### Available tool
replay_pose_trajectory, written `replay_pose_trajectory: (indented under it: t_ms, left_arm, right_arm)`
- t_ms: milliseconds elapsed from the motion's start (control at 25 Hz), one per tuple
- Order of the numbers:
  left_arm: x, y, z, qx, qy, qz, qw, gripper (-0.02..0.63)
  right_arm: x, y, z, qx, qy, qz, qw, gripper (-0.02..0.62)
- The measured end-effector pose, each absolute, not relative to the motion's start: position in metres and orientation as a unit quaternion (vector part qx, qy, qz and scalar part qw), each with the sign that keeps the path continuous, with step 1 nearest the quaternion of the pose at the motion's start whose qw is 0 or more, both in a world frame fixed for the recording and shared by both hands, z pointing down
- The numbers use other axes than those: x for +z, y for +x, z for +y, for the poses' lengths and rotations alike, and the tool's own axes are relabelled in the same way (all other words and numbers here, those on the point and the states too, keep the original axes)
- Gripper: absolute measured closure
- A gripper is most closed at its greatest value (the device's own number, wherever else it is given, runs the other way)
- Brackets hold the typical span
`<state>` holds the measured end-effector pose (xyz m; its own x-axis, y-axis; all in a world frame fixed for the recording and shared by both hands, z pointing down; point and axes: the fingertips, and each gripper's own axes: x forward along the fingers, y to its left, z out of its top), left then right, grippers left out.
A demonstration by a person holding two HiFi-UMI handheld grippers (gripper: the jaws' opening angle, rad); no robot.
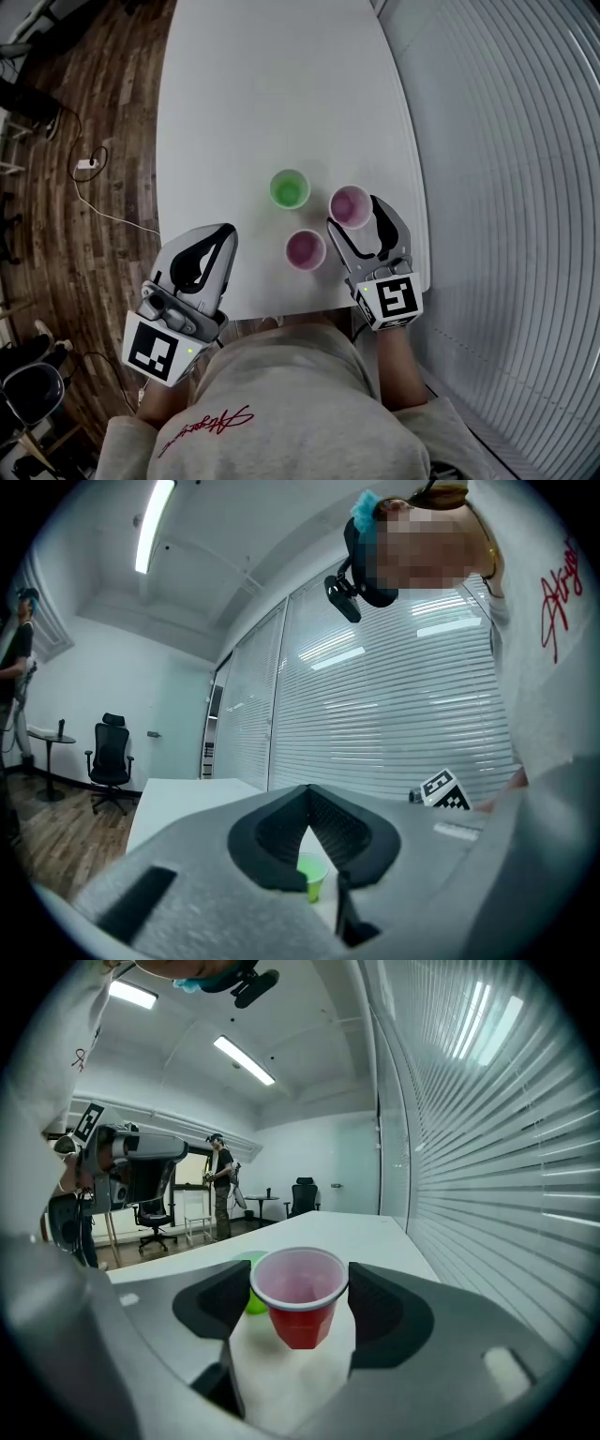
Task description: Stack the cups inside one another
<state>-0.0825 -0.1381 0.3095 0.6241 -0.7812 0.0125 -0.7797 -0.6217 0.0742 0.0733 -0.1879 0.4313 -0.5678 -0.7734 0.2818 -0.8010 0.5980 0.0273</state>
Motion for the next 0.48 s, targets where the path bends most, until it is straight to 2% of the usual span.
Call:
replay_pose_trajectory:
  t_ms: [480]
  left_arm:
    - [0.303, -0.097, -0.129, -0.021, 0.894, -0.447, 0.019, 0.611]
  right_arm:
    - [0.399, 0.052, -0.191, 0.026, 0.417, -0.901, 0.120, 0.268]
